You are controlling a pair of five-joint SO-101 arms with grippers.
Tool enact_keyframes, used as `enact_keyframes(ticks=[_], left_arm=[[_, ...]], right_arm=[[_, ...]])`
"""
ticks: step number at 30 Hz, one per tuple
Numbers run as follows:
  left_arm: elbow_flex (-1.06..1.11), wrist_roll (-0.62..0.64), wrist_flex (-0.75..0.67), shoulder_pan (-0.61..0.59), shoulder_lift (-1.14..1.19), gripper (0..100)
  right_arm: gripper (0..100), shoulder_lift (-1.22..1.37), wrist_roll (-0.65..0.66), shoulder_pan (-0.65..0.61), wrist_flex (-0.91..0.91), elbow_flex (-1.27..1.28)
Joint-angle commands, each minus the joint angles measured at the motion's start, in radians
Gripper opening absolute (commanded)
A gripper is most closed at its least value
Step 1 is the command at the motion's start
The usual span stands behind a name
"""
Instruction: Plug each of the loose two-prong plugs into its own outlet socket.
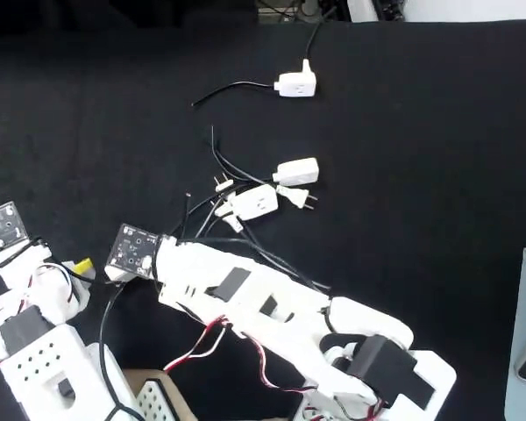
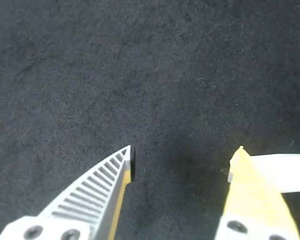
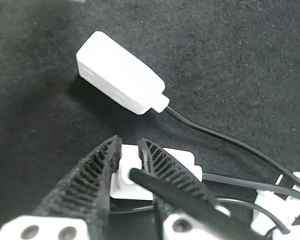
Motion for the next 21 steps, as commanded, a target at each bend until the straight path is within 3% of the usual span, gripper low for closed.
enact_keyframes(ticks=[1,10,21], left_arm=[[0.005,0.003,-0.018,-0.004,-0.011,31],[0.007,0.003,-0.018,-0.004,-0.011,31],[0.008,0.003,-0.018,-0.004,-0.011,31]], right_arm=[[1.1,0.012,0.031,0.04,0.044,0.018],[1.1,-0.007,0.031,0.054,0.06,0.004],[1.1,-0.36,0.031,0.157,0.097,0.002]])
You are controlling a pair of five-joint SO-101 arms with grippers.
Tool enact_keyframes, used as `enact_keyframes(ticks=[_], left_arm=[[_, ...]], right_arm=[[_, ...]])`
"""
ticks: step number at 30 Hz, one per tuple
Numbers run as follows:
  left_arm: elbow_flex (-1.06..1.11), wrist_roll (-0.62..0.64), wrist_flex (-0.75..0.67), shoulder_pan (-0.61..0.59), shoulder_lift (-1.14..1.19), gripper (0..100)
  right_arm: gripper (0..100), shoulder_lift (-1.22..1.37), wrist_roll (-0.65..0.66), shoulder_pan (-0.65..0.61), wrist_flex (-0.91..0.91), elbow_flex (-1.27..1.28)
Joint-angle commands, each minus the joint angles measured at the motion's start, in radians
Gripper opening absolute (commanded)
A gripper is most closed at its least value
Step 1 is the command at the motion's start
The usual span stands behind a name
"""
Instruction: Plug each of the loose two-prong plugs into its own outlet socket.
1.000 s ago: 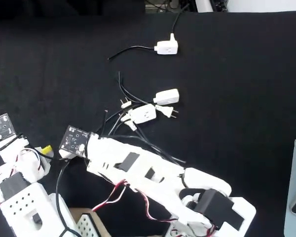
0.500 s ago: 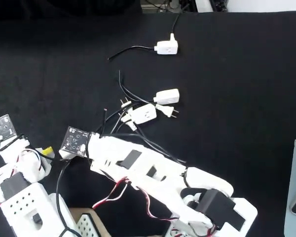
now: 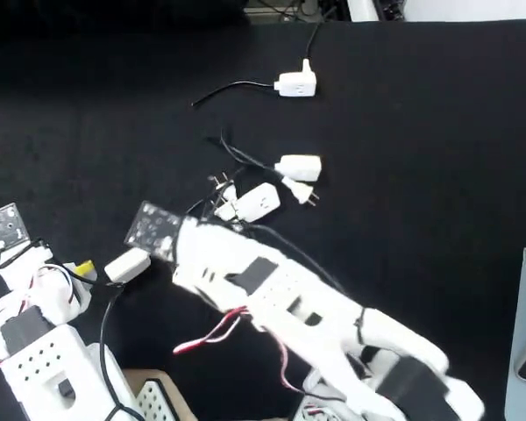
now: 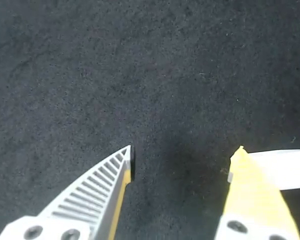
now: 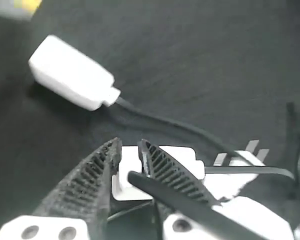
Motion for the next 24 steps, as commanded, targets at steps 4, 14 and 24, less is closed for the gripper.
enact_keyframes(ticks=[4,14,24], left_arm=[[-0.005,0.003,-0.018,-0.004,-0.011,31],[-0.005,0.003,-0.018,-0.004,-0.011,31],[-0.004,0.003,-0.018,-0.004,-0.011,31]], right_arm=[[1.2,-0.232,0.009,0.101,0.006,-0.028],[1.2,-0.361,0.012,0.173,0.005,-0.143],[1.3,-0.426,0.014,0.206,0.005,-0.208]])
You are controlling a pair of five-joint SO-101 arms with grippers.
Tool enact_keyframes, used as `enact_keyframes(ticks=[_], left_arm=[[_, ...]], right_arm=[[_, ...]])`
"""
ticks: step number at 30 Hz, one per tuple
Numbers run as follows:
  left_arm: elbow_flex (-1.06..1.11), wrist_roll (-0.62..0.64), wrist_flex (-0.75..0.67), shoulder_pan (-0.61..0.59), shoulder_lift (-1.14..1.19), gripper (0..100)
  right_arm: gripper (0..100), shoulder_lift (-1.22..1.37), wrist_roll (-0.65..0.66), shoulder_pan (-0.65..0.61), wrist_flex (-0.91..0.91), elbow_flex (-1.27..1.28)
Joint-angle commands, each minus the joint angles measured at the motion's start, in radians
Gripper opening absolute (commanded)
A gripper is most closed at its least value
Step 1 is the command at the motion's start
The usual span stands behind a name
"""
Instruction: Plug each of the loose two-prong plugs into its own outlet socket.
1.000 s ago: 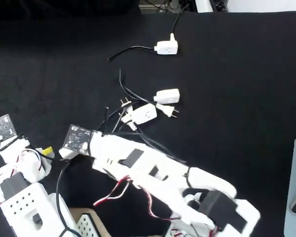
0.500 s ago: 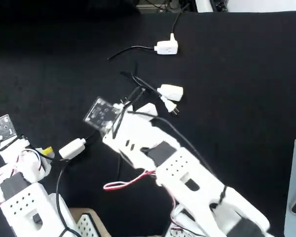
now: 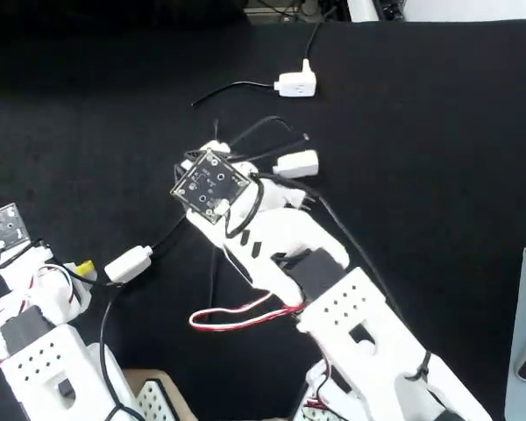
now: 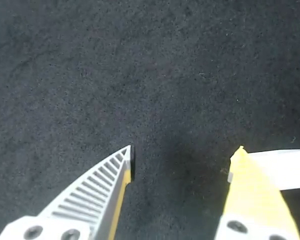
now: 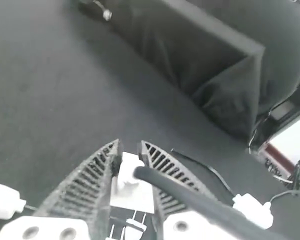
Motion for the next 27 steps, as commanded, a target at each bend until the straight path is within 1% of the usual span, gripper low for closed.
enact_keyframes(ticks=[1,5,9,12,16,21,27], left_arm=[[-0.001,0.003,-0.018,-0.004,-0.011,31],[0.015,0.003,-0.048,-0.005,-0.011,31],[0.018,0.003,-0.052,-0.004,-0.011,31],[0.019,0.003,-0.052,-0.005,-0.011,31],[0.019,0.003,-0.052,-0.005,-0.011,31],[0.019,0.003,-0.052,-0.004,-0.011,31],[0.019,0.003,-0.052,-0.005,-0.011,31]], right_arm=[[1.3,-0.031,0.012,0.058,-0.011,-0.074],[1.4,0.007,0.012,0.178,-0.115,-0.051],[1.5,0.122,0.008,0.304,-0.233,-0.045],[1.5,0.211,0.005,0.371,-0.292,-0.047],[1.3,0.28,0.002,0.43,-0.324,-0.047],[1.4,0.318,-0.115,0.52,-0.334,-0.056],[1.4,0.464,-0.164,0.6,-0.35,-0.154]])
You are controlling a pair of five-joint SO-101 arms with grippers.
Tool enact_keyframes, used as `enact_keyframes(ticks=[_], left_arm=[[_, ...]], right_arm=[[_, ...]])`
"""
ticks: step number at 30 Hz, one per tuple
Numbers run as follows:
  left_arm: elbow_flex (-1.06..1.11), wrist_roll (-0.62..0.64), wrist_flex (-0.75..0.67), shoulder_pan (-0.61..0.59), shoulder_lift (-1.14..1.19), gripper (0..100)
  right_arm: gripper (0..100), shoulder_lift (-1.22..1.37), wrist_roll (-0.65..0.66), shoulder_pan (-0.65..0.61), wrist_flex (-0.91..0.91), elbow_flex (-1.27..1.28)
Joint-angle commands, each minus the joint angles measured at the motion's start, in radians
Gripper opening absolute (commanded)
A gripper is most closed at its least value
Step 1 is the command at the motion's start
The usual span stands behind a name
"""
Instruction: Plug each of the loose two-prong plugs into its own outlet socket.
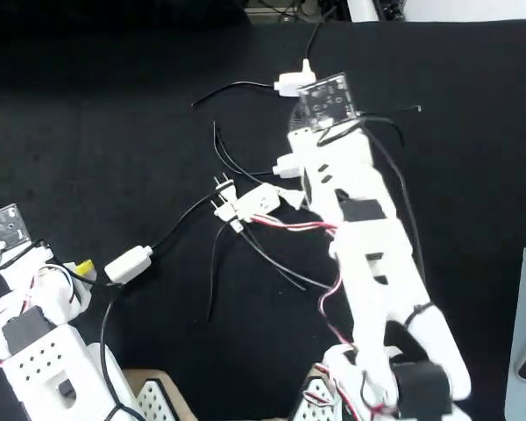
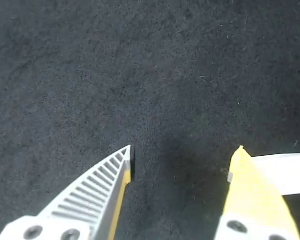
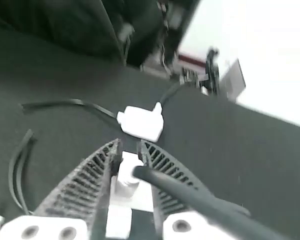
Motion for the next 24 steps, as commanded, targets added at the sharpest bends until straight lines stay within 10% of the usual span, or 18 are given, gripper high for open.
enact_keyframes(ticks=[1,9,16,24], left_arm=[[-0.004,0.003,-0.017,-0.007,-0.011,31],[-0.002,0.003,-0.017,-0.008,-0.011,31],[-0.002,0.003,-0.017,-0.005,-0.011,31],[-0.002,0.003,-0.017,-0.004,-0.011,31]], right_arm=[[1.5,0.122,-0.041,0.055,-0.028,-0.174],[4.0,0.464,-0.083,0.075,-0.025,-0.45],[34.9,0.579,-0.083,0.064,-0.021,-0.545],[22.6,0.387,-0.083,0.084,0.137,-0.484]])
